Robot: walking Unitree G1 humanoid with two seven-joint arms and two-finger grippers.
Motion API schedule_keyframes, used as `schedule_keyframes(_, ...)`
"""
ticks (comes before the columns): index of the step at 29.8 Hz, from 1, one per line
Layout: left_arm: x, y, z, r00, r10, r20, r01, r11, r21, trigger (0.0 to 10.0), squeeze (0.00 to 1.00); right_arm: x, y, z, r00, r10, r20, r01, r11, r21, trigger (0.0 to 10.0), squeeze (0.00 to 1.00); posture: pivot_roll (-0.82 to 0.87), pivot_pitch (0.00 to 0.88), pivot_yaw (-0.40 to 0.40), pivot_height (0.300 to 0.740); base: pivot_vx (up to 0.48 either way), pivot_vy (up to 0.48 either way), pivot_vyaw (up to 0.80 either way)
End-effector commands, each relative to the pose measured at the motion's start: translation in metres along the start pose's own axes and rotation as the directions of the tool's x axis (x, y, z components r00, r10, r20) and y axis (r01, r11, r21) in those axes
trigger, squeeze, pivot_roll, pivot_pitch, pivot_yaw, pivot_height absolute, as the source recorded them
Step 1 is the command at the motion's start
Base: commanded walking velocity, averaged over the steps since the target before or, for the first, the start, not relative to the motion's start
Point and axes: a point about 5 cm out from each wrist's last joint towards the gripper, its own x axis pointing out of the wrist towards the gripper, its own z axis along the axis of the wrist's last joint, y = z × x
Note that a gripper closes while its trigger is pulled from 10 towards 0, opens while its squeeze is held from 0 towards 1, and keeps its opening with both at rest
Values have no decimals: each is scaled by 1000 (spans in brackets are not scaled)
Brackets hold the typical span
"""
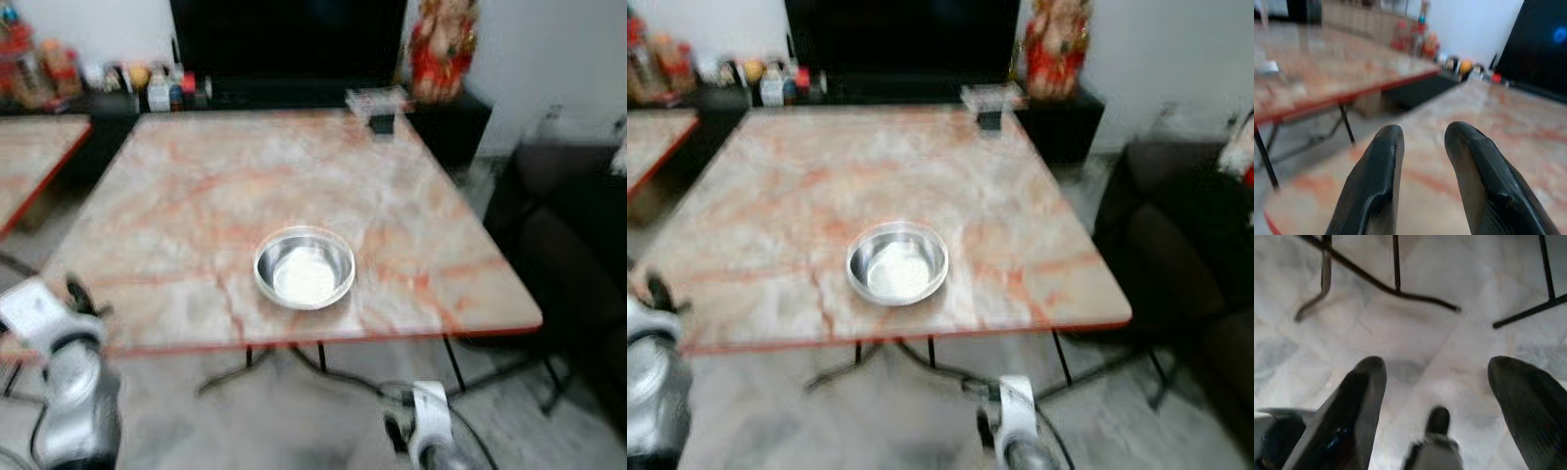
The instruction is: Setting the table
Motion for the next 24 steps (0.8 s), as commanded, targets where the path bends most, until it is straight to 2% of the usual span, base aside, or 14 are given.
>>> schedule_keyframes(1, 0, 3, 4, 1000, 0, 21, 0, 1000, 21, 10000, 0, 0, 2, 1, 1000, 4, 7, -4, 1000, 3, 10000, 0, 33, 0, 0, 732, 0, 0, 0)
schedule_keyframes(4, -3, 15, 11, 999, 28, 42, -30, 999, 38, 10000, 0, 0, 3, 0, 1000, 4, 6, -4, 1000, 7, 10000, 0, 39, 0, 1, 732, 0, 0, 0)
schedule_keyframes(6, -5, 27, 11, 997, 67, 39, -70, 994, 86, 10000, 0, 0, 3, -2, 1000, 4, 2, -4, 1000, 7, 10000, 0, 44, 0, 1, 732, 0, 0, 0)
schedule_keyframes(10, -6, 31, 12, 996, 81, 37, -84, 991, 101, 10000, 0, 0, 3, -2, 1000, 4, 1, -4, 1000, 7, 10000, 0, 44, 0, 1, 732, 0, 0, 0)
schedule_keyframes(12, -15, 56, -15, 988, 107, -107, -78, 965, 250, 10000, 0, 0, 4, -4, 1000, 6, -3, -6, 1000, 5, 10000, 0, 54, 0, 4, 732, 0, 0, 0)
schedule_keyframes(13, -21, 67, -27, 976, 135, -171, -72, 941, 330, 10000, 0, -1, 4, -4, 1000, 8, -4, -8, 1000, 4, 10000, 0, 52, 0, 6, 732, 0, 0, 0)
schedule_keyframes(14, -29, 81, -43, 952, 185, -243, -55, 887, 459, 10000, 0, -1, 4, -5, 1000, 10, -5, -10, 1000, 2, 10000, 0, 52, 0, 7, 732, 0, 0, 0)
schedule_keyframes(15, -35, 87, -51, 942, 204, -267, -41, 858, 511, 10000, 0, -1, 4, -4, 1000, 10, -5, -10, 1000, 3, 10000, 0, 54, 0, 8, 732, 0, 0, 0)
schedule_keyframes(19, -51, 99, -69, 912, 262, -316, -28, 807, 589, 10000, 0, 0, 5, -4, 1000, 11, -1, -11, 1000, 7, 10000, 0, 47, 0, 11, 732, 0, 0, 0)
schedule_keyframes(21, -66, 107, -88, 862, 324, -391, 16, 753, 658, 10000, 0, 0, 5, -4, 1000, 10, -2, -10, 1000, 9, 10000, 0, 43, 0, 12, 732, 0, 0, 0)
schedule_keyframes(24, -89, 110, -117, 766, 354, -536, 127, 735, 666, 10000, 0, -1, 5, -5, 1000, 8, -5, -8, 1000, 9, 10000, 0, 39, 0, 13, 732, 0, 0, 0)
